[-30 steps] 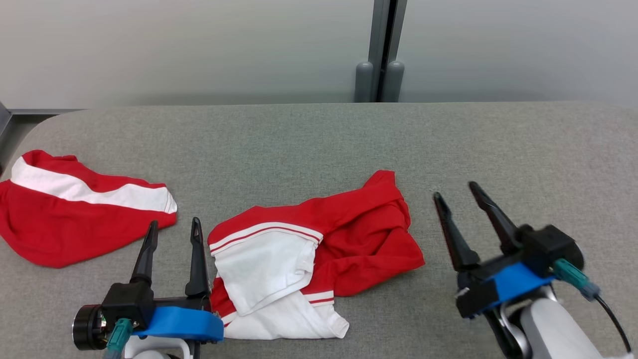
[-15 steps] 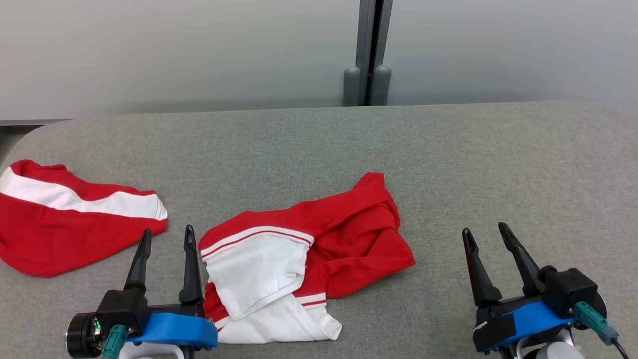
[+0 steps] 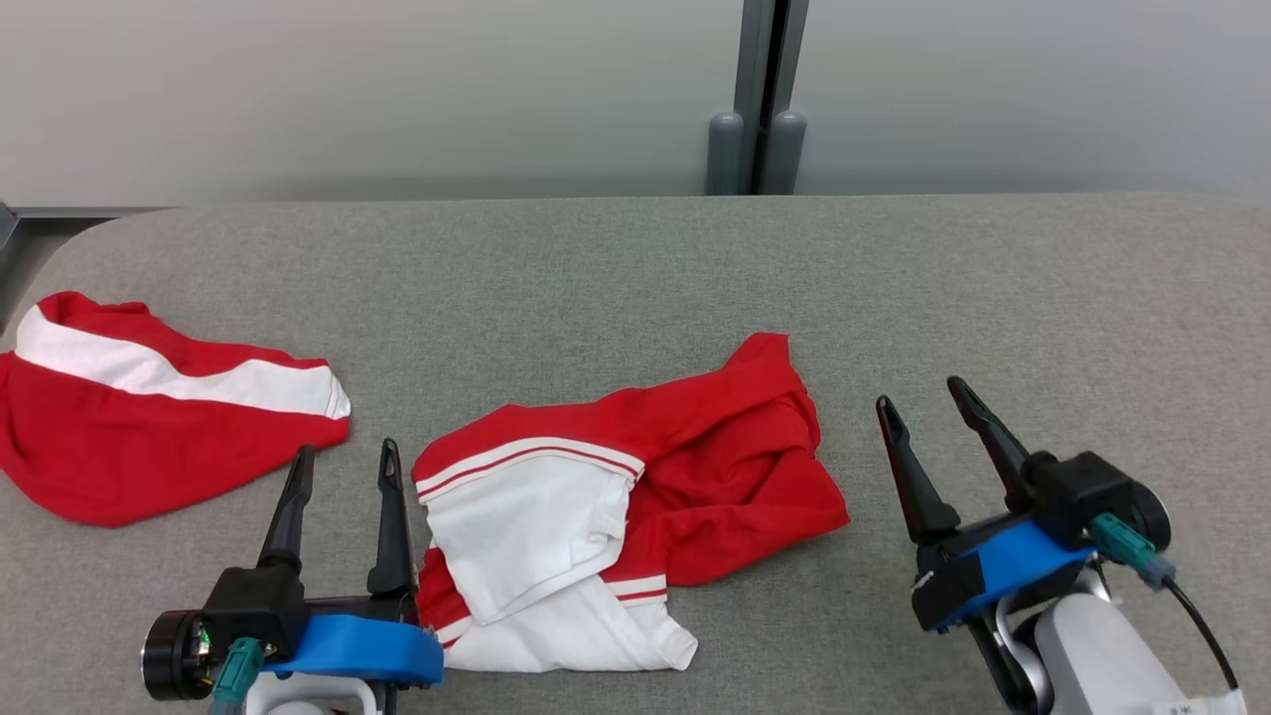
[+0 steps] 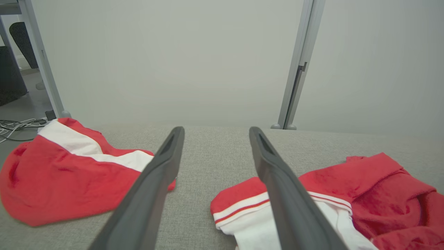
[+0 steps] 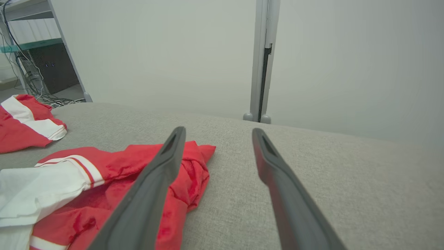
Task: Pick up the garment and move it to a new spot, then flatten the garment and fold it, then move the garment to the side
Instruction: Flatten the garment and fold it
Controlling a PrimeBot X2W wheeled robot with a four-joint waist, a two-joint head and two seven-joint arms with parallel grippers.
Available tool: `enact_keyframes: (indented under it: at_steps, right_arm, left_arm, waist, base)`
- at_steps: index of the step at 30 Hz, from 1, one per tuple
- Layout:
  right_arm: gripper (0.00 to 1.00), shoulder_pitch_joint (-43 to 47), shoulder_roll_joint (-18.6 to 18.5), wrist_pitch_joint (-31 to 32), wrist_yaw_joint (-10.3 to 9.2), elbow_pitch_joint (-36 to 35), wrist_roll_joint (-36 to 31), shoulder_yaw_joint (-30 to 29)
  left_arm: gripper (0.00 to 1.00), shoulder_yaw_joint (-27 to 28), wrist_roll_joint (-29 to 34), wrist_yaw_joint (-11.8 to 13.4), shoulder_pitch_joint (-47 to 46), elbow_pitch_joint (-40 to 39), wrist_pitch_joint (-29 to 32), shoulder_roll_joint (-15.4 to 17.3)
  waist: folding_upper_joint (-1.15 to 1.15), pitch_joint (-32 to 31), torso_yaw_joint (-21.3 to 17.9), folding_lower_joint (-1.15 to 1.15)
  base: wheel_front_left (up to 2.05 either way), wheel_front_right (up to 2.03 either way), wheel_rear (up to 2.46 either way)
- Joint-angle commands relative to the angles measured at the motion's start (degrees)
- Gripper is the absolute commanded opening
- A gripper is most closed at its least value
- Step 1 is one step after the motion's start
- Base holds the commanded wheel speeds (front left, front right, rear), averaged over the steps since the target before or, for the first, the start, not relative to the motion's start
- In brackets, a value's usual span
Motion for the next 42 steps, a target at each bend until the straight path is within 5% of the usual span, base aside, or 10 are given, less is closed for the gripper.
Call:
enact_keyframes:
  at_steps: [1,14,24,25,26,33,42]
  right_arm:
    - [1.00,-1.9,-0.5,0.0,0.03,1.4,-0.3,0.6]
    - [1.00,-17.4,-1.7,0.0,0.02,23.0,1.5,7.7]
    - [1.00,-21.3,1.1,0.2,0.03,37.4,6.0,13.6]
    - [0.60,-21.2,1.7,0.3,0.03,37.9,7.3,14.6]
    - [0.00,-21.3,2.3,0.2,0.03,38.2,8.7,15.6]
    - [0.00,-21.6,0.1,0.0,0.02,33.6,11.4,18.8]
    - [0.00,-12.6,-5.4,0.0,0.02,21.9,6.4,14.6]
  left_arm:
    - [1.00,-0.1,-0.3,0.1,-1.1,-0.2,-0.2,0.0]
    - [1.00,-3.0,-1.8,1.5,-4.0,-0.7,-0.2,0.0]
    - [1.00,-4.1,-2.6,2.6,-5.0,-1.0,-0.2,0.0]
    - [1.00,-4.1,-2.7,2.6,-5.1,-0.9,-0.2,0.0]
    - [1.00,-4.2,-2.8,2.7,-5.1,-0.9,-0.2,0.0]
    - [1.00,-4.0,-2.7,2.8,-4.2,-0.5,-0.2,0.0]
    - [1.00,-3.5,-2.9,2.4,-1.8,-0.4,-0.2,0.0]
  waist:
    - [0.00,0.7,0.6,0.00]
    - [0.00,5.5,5.2,0.00]
    - [0.00,7.5,6.7,0.00]
    - [0.00,7.4,6.7,0.00]
    - [0.00,7.4,6.6,0.00]
    - [0.00,5.4,5.4,0.00]
    - [0.00,2.3,3.7,0.00]
  base:
    - [0.00,0.00,0.00]
    - [0.00,0.00,0.00]
    - [0.00,0.00,0.00]
    - [0.00,0.00,0.00]
    - [0.00,0.00,0.00]
    - [0.00,0.00,0.00]
    - [0.00,0.00,0.00]
